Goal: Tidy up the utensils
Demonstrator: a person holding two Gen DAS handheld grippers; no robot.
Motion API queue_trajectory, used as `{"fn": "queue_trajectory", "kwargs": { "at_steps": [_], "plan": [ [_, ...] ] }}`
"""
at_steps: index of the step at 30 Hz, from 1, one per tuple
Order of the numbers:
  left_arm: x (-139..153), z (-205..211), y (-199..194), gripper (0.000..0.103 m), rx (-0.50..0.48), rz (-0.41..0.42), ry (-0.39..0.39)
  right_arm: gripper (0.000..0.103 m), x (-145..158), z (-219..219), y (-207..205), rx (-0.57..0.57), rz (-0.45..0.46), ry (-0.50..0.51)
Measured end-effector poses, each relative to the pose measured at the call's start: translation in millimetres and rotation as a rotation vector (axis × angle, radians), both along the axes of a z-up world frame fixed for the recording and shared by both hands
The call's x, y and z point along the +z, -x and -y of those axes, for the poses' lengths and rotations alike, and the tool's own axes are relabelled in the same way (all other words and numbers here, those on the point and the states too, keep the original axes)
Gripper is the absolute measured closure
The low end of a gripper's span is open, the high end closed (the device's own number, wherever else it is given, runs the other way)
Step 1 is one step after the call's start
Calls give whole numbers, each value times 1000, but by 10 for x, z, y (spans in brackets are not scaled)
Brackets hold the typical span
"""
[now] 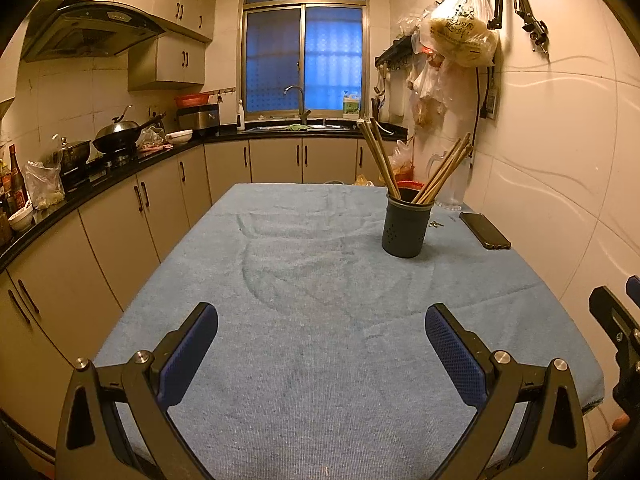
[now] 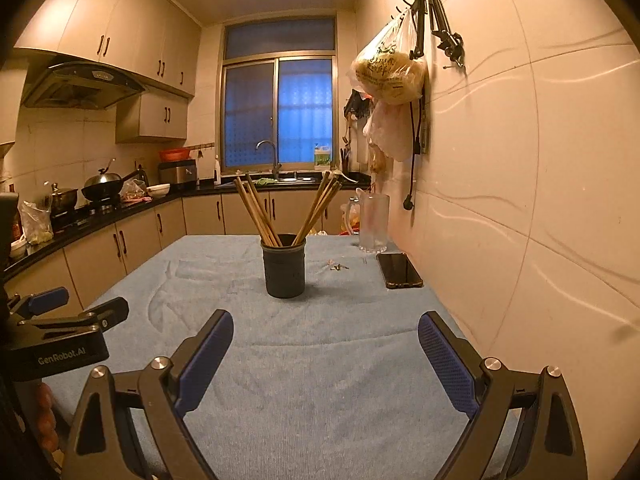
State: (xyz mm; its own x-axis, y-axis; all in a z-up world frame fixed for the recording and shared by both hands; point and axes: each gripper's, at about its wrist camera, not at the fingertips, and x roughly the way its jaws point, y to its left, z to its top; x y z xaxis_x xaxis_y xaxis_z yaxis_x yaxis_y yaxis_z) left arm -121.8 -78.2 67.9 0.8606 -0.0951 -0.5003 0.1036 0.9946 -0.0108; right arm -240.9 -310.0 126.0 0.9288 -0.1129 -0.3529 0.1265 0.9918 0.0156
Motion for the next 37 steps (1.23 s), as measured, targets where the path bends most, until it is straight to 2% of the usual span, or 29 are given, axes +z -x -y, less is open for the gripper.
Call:
{"fn": "queue_trajectory", "kwargs": {
  "at_steps": [18,37],
  "plan": [
    [21,18,-76,0,6,12,-1,8,38,-2,-109,11,11,13],
    [-74,20,-377,0,10,-15,5,8,-76,-6,-502,29,-45,14]
  ]
}}
